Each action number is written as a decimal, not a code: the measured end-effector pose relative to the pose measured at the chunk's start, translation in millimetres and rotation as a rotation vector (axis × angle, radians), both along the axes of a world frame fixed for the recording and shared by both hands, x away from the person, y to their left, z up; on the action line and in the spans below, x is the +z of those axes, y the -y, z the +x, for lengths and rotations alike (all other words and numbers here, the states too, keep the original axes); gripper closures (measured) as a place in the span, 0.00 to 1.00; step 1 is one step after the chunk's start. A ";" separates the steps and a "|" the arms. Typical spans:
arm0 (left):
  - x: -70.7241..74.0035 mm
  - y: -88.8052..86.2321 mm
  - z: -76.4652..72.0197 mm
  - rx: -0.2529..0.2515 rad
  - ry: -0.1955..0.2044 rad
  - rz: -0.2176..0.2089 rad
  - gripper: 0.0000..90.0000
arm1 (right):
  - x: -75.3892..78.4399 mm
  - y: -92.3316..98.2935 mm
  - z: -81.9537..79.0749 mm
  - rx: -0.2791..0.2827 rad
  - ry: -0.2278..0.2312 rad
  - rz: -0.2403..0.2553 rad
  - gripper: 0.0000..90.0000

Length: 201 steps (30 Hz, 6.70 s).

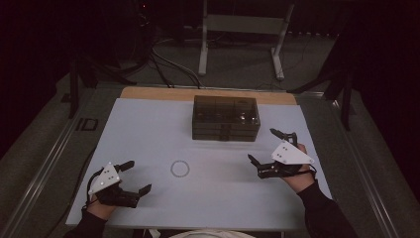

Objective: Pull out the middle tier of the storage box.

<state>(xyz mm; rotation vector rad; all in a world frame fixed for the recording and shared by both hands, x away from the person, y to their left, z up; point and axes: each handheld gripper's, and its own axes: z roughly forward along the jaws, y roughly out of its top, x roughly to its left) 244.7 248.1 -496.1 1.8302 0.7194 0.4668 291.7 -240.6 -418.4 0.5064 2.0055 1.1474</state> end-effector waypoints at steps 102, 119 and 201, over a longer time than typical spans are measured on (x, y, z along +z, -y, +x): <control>0.7 0.6 -1.0 -0.007 0.012 0.001 0.01 | -102.6 -123.5 63.8 -0.154 0.273 -0.988 0.69; 0.7 0.2 -1.1 -0.008 0.013 0.000 0.01 | -107.2 -135.3 79.1 -0.157 0.298 -1.040 0.84; -0.1 0.4 -0.9 -0.006 0.010 0.007 0.01 | -31.2 -59.5 71.8 0.181 -0.325 -0.629 0.10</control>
